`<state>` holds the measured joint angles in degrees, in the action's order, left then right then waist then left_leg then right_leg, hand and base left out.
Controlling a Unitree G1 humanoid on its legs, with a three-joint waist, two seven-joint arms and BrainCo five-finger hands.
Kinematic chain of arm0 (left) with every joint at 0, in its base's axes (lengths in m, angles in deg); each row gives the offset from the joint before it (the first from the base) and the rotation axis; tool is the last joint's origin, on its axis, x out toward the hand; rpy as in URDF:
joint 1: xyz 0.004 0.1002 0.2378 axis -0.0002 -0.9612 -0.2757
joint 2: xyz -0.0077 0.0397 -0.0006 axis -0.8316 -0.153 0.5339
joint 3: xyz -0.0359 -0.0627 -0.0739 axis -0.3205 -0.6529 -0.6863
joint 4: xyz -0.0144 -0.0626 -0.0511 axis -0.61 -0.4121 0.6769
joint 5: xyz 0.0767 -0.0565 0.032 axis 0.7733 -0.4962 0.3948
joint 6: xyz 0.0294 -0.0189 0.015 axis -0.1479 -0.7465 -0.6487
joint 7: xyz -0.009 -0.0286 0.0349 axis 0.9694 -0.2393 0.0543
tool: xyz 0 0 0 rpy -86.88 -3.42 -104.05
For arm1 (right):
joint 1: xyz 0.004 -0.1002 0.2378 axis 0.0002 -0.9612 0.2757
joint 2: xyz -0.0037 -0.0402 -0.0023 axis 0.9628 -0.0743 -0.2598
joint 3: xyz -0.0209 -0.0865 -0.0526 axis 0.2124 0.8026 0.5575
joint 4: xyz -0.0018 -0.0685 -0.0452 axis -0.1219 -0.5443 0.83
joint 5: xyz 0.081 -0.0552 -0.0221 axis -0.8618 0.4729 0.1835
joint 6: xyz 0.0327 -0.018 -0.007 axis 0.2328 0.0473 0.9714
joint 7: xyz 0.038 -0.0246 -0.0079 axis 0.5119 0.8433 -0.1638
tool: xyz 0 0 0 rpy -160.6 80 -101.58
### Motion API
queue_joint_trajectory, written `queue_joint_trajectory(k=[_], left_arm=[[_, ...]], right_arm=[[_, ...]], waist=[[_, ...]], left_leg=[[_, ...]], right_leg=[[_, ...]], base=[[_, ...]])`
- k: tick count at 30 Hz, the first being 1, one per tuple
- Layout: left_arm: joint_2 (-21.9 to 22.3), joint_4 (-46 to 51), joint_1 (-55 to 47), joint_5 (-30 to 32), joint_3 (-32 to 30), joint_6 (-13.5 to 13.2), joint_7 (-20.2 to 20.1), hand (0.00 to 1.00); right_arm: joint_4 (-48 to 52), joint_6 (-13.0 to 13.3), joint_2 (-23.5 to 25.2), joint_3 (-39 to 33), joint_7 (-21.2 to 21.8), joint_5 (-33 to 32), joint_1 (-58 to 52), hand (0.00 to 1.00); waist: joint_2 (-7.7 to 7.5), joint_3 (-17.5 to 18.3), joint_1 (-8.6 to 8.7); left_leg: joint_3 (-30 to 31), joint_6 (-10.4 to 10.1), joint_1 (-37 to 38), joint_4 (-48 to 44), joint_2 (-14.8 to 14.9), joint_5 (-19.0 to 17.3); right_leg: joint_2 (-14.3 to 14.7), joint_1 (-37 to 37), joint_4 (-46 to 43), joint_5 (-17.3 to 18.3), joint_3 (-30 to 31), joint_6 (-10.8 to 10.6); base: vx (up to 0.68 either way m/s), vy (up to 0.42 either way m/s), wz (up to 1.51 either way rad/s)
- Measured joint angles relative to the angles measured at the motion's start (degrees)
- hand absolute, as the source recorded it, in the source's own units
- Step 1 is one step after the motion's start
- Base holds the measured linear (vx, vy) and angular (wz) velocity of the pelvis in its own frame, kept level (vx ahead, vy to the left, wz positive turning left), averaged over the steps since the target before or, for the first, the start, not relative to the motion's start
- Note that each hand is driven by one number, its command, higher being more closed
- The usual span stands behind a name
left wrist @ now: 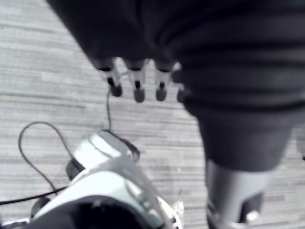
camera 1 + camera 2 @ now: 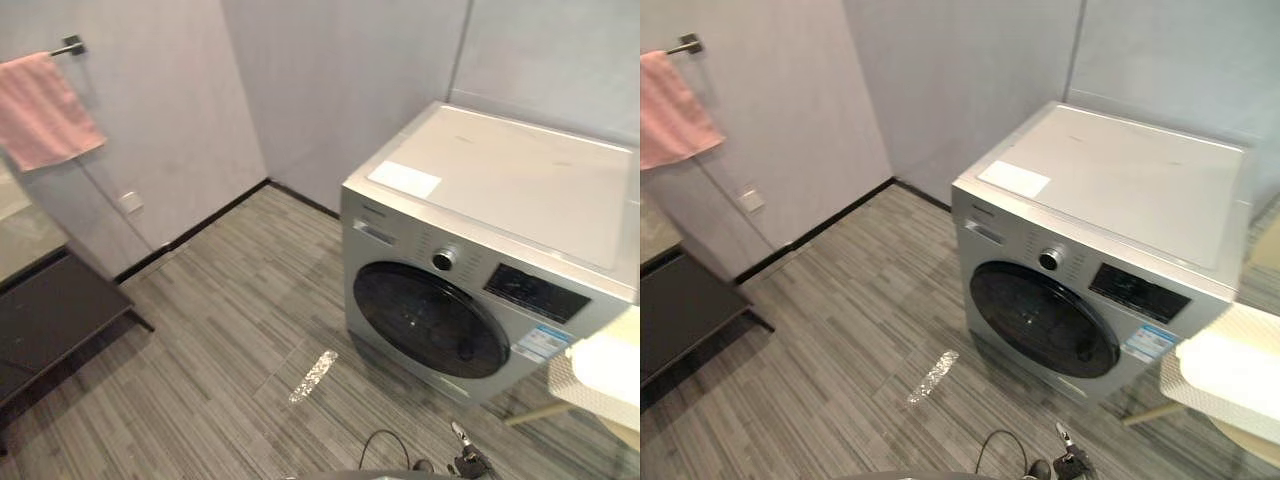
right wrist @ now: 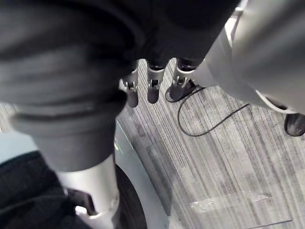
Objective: Pick up the laundry basket with both hands and put the clothes into the washing machine.
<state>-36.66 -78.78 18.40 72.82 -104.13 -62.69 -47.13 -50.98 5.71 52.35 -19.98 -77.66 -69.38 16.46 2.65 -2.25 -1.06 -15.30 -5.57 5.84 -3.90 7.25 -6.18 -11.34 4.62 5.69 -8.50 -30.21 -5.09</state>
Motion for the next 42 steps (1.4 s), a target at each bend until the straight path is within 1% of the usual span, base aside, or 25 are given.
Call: queue_joint_trajectory(k=[3, 5, 6, 7, 8, 9, 10, 11, 13, 15, 19, 20, 23, 25, 26, 28, 30, 32, 33, 34, 35, 36, 37, 38, 42], left_arm=[[-0.2, 0.9, 0.1, -5.7, 2.5, -0.2, 0.6, 0.00], [-0.1, 3.8, 2.0, -10.9, 6.1, -1.7, 1.6, 0.00], [-0.4, 4.4, 1.9, -11.9, 7.1, -2.0, 1.9, 0.00], [-1.3, 5.6, 2.0, -12.9, 9.6, -2.7, 2.5, 0.00], [-1.9, 6.1, 2.0, -13.1, 10.9, -2.9, 2.7, 0.00], [-3.3, 7.1, 2.0, -12.9, 12.7, -2.9, 2.7, 0.00], [-4.1, 8.0, 2.7, -12.6, 13.6, -2.9, 2.6, 0.00], [-4.3, 8.4, 3.2, -11.9, 13.6, -3.0, 2.6, 0.00], [-4.0, 8.5, 3.6, -10.3, 13.4, -3.0, 2.6, 0.00], [-3.2, 8.5, 3.9, -8.7, 12.5, -2.9, 2.6, 0.00], [-1.8, 8.5, 6.0, -4.1, 7.7, -2.9, 2.2, 0.00], [-1.3, 8.3, 6.7, -2.8, 5.9, -2.6, 2.3, 0.00], [2.6, 8.5, 6.6, -2.7, 2.4, -1.9, 2.3, 0.00], [2.6, 8.7, 6.3, -4.7, 1.9, -1.9, 2.6, 0.00], [3.0, 9.2, 6.8, -6.1, 2.2, -1.9, 2.5, 0.00], [3.0, 9.7, 7.6, -7.3, 2.9, -2.0, 2.7, 0.00], [3.0, 9.7, 7.3, -7.4, 3.7, -2.2, 3.4, 0.00], [2.2, 10.2, 6.6, -7.3, 4.1, -2.1, 3.7, 0.00], [1.2, 11.0, 6.8, -7.2, 4.3, -2.2, 3.7, 0.00], [-0.1, 10.7, 7.3, -6.9, 5.1, -2.5, 3.7, 0.00], [-0.8, 10.6, 7.4, -7.0, 5.7, -2.7, 3.7, 0.00], [-0.9, 9.7, 7.5, -6.7, 5.7, -2.9, 3.8, 0.00], [-0.4, 7.2, 6.9, -6.1, 5.5, -2.7, 3.8, 0.00], [-1.3, 6.1, 6.9, -5.7, 5.3, -2.6, 4.1, 0.00], [-1.8, 4.0, 3.1, -4.2, 5.5, -1.6, 4.8, 0.00]], right_arm=[[-0.3, -0.3, -0.8, 1.0, -0.1, 1.6, -0.3, 0.00], [-0.7, -0.4, -1.8, 2.1, -0.2, 1.9, -1.4, 0.00], [-0.6, -0.1, -1.7, 2.7, -0.3, 1.9, -1.5, 0.00], [-0.2, 0.3, -1.8, 4.5, -0.3, 1.8, -1.0, 0.00], [-0.2, 0.3, -1.8, 5.5, -0.3, 1.8, -0.7, 0.00], [-0.3, 0.4, -1.3, 7.1, -0.3, 1.7, -0.7, 0.00], [-0.1, 0.5, -0.6, 7.9, -0.3, 1.7, -0.7, 0.00], [-0.1, 0.7, -0.3, 7.9, -0.2, 1.2, -0.6, 0.00], [2.0, 0.6, 1.2, 7.9, -0.2, -0.9, 0.0, 0.00], [3.5, 0.5, 1.8, 8.8, -0.2, -2.2, -0.2, 0.00], [4.5, -0.1, 1.9, 11.3, -0.4, -2.3, -1.4, 0.00], [4.5, -0.5, 1.2, 13.4, -0.3, -2.2, -1.4, 0.00], [4.5, -0.4, -1.0, 13.6, -0.3, -1.8, -2.2, 0.00], [4.4, -2.4, -0.7, 12.2, 0.8, -1.4, -1.6, 0.00], [4.2, -5.2, -1.5, 13.1, 2.9, -0.5, -1.8, 0.00], [4.4, -5.5, -1.6, 12.9, 3.2, -0.3, -1.7, 0.00], [4.9, -2.4, 0.7, 10.3, 1.0, -1.3, -1.2, 0.00], [5.2, -0.3, 2.4, 8.2, -0.7, -2.7, -0.9, 0.00], [5.1, 0.2, 3.9, 7.6, -1.5, -3.0, -0.9, 0.00], [5.1, 0.3, 4.5, 6.6, -1.8, -4.1, -0.4, 0.00], [5.0, 0.4, 4.8, 5.7, -1.9, -4.7, 0.4, 0.00], [4.0, 0.8, 4.4, 3.7, -2.0, -5.4, 2.0, 0.00], [3.7, 0.9, 2.8, 3.2, -2.1, -5.7, 3.0, 0.00], [3.7, 0.8, 3.2, 3.3, -2.0, -5.7, 3.4, 0.00], [2.5, 0.7, 5.0, 3.3, -1.8, -6.0, 2.0, 0.00]], waist=[[-0.31, -0.2, 0.06], [-2.05, -1.5, -0.18], [-2.42, -1.7, -0.16], [-3.36, -2.0, -0.01], [-4.07, -2.2, 0.03], [-5.54, -2.3, 0.20], [-6.05, -2.7, 0.21], [-6.32, -2.9, 0.12], [-5.54, -3.5, -0.20], [-4.67, -4.1, -0.08], [-4.13, -4.2, 0.14], [-3.83, -3.9, 0.45], [-0.10, -0.8, 0.04], [0.21, -0.7, 0.20], [0.52, -0.9, 0.10], [1.22, -1.1, -0.29], [1.03, -1.3, -1.52], [0.33, -1.6, -1.54], [-2.65, -1.6, -0.76], [-3.71, -2.5, -0.95], [-5.04, -3.3, -1.39], [-4.47, -3.2, -1.44], [-2.87, -3.8, -1.39], [-3.87, -4.4, -1.43], [-4.33, -3.1, -1.15]], left_leg=[[4.0, 1.1, 0.6, -0.5, -1.8, -0.6], [8.8, 3.4, 1.6, -3.6, -4.7, -2.9], [10.0, 3.8, 1.7, -4.6, -5.4, -4.0], [11.3, 4.5, 1.8, -6.1, -6.1, -5.3], [12.3, 4.8, 1.7, -6.7, -6.4, -5.6], [14.4, 5.2, 1.6, -7.4, -6.8, -5.9], [17.0, 5.7, 1.3, -8.0, -6.9, -6.1], [18.0, 6.0, 0.5, -8.8, -6.5, -6.4], [20.7, 5.6, -0.4, -10.1, -4.4, -7.2], [22.4, 5.1, 0.1, -10.3, -3.9, -8.2], [28.6, 1.9, -0.1, -13.7, -2.5, -13.4], [31.6, 0.1, -0.1, -14.3, -1.0, -15.0], [35.1, 1.3, -1.7, -18.4, 4.6, -14.1], [35.7, 1.6, -5.0, -24.5, 5.9, -10.0], [35.9, 0.8, -9.1, -31.1, 5.9, -6.2], [33.7, -0.4, -15.0, -41.1, 6.0, 0.5], [25.5, 0.1, -19.0, -48.5, 8.8, 1.8], [15.4, 2.1, -20.0, -46.9, 11.6, 3.7], [10.1, 1.5, -19.6, -43.7, 11.8, 4.1], [7.6, 0.3, -19.1, -42.2, 11.7, 4.8], [5.9, -2.3, -19.5, -39.6, 10.9, 0.6], [4.4, -2.6, -16.4, -27.2, 7.4, -1.5], [2.5, 0.9, -13.3, -18.7, 6.1, -2.3], [1.6, 1.7, -12.7, -17.6, 4.8, -1.3], [0.0, 2.8, -7.1, -7.3, -1.1, 1.0]], right_leg=[[-3.4, 1.6, -5.8, 3.4, -3.4, -1.8], [-12.0, -0.1, -24.8, 9.7, -4.7, -2.7], [-14.4, -1.6, -30.5, 10.2, -3.5, -1.3], [-17.4, -5.7, -40.6, 9.5, 1.4, 4.8], [-18.0, -7.4, -44.1, 7.9, 4.4, 7.0], [-17.7, -10.1, -49.0, 3.4, 10.8, 7.3], [-16.6, -13.2, -53.0, -1.4, 16.5, 3.8], [-15.3, -14.5, -54.9, -0.2, 18.7, 2.4], [-9.3, -19.0, -56.5, 10.8, 22.7, -1.0], [-6.1, -20.0, -48.1, 13.1, 25.8, -3.1], [-0.2, -17.6, -29.4, 13.1, 35.7, -3.3], [1.2, -17.5, -31.3, 14.8, 34.6, -5.7], [5.0, -17.3, -36.4, 21.2, 25.6, -0.5], [6.3, -13.9, -36.0, 22.8, 21.4, 1.7], [6.6, -11.1, -33.9, 23.0, 18.4, 2.1], [6.7, -6.3, -30.6, 22.9, 14.6, 2.5], [6.7, -1.8, -28.5, 22.9, 12.4, 2.6], [6.3, 1.7, -26.7, 22.9, 9.6, 2.5], [5.1, 3.2, -23.8, 22.2, 8.3, 1.8], [5.0, 4.4, -21.0, 20.7, 8.1, 1.9], [4.7, 5.0, -19.3, 19.7, 8.2, 1.9], [4.1, 4.7, -17.7, 18.8, 8.2, 1.4], [4.7, 4.1, -17.3, 19.0, 9.0, 0.3], [3.6, 4.1, -17.0, 19.2, 10.4, 0.0], [-0.6, 3.9, -17.1, 16.9, 14.4, 0.5]], base=[[0.05, 0.104, 0.71], [0.04, 0.164, 1.14], [0.01, 0.139, 0.94], [0.00, 0.092, 0.62], [0.03, 0.085, 0.82], [0.07, 0.040, 0.92], [0.08, 0.011, 0.94], [0.11, -0.040, 0.78], [0.16, -0.084, 0.53], [0.18, -0.139, 0.47], [0.23, -0.365, 0.92], [0.31, -0.543, 1.07], [0.41, -0.506, 0.98], [0.36, -0.414, 1.00], [0.29, -0.378, 1.14], [0.20, -0.241, 1.12], [0.14, -0.105, 0.78], [0.12, -0.029, 0.87], [0.10, -0.008, 1.24], [0.08, 0.024, 1.22], [0.06, 0.119, 0.81], [0.03, 0.201, 0.40], [0.02, 0.195, 0.27], [0.01, 0.172, -0.09], [0.02, 0.109, -0.04]])
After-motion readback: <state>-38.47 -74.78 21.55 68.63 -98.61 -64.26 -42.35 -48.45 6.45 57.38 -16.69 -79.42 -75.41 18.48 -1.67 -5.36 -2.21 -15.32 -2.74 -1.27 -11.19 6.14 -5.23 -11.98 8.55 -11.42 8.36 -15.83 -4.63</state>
